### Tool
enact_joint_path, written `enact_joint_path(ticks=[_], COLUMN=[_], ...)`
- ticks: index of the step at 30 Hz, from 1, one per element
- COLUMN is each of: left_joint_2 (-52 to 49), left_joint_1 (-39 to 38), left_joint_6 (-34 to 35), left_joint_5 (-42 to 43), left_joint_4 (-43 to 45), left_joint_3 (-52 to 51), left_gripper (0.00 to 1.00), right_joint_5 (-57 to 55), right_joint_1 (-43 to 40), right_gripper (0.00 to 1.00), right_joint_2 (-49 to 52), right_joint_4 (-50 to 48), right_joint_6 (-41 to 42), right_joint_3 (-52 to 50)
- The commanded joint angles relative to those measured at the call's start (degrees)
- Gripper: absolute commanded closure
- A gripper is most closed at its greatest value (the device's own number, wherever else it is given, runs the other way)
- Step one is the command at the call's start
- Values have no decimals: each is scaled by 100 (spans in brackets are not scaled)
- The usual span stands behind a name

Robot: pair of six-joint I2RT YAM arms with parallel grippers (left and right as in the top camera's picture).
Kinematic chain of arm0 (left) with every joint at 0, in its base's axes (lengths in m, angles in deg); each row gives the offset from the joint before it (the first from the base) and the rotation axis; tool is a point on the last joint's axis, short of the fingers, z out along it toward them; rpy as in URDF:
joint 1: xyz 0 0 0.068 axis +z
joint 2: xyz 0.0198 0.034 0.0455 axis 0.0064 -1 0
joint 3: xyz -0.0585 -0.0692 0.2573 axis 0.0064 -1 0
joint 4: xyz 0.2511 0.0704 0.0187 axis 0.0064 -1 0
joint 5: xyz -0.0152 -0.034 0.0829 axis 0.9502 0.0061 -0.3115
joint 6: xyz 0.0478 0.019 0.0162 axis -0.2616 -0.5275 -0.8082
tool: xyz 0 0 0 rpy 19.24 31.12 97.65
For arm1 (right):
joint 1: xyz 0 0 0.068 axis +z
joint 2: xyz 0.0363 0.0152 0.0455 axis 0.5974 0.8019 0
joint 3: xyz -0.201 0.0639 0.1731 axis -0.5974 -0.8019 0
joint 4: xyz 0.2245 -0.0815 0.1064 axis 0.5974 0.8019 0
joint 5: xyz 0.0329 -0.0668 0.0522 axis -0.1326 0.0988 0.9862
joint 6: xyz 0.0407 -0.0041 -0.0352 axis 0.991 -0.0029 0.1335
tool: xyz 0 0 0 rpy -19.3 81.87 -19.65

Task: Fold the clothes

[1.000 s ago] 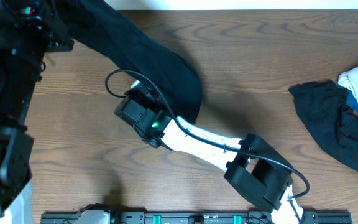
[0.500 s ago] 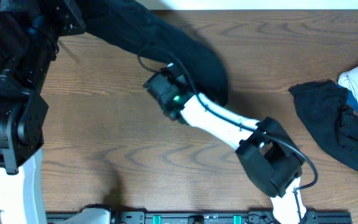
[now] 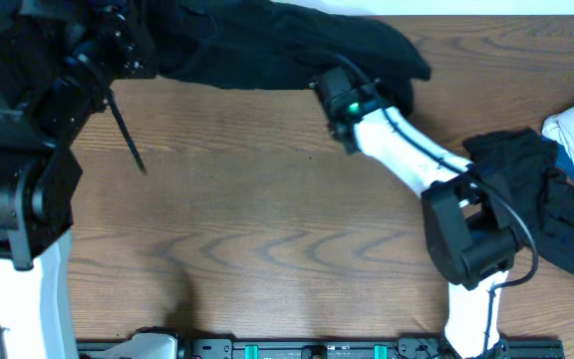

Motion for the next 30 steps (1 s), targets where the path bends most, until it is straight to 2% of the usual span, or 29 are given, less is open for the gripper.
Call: enact_joint_path(ticks=[1,13,20,22,26,30], left_joint_2=[-138,-1191,-1534,-1541,-1539,-1539], left_joint_1=[20,20,22,39,63,149], left_joint_6=[136,166,162,166,319,433], left_joint_5=[264,752,787,664,-136,-358], left_joint_4=[-151,-1384,-1491,-1429,-1440,-1427], left_joint_3=[208,208,208,208,208,208], left_gripper=[94,94,94,94,94,94], right_joint_5=[-212,680,804,907,1043,1152], right_joint_1=[-402,-1220,-1342,-1342,-1342,-1342], right_gripper=[66,64,63,63,63,62], right_joint_2=[-468,-1038,-1091,-1093,-1123,-1220], right_joint_4=[-2,164,328,339,378,411], right_joint_6=[46,-39,-37,-35,-33,-13], right_joint_3=[-4,-4,-4,-4,-4,-4])
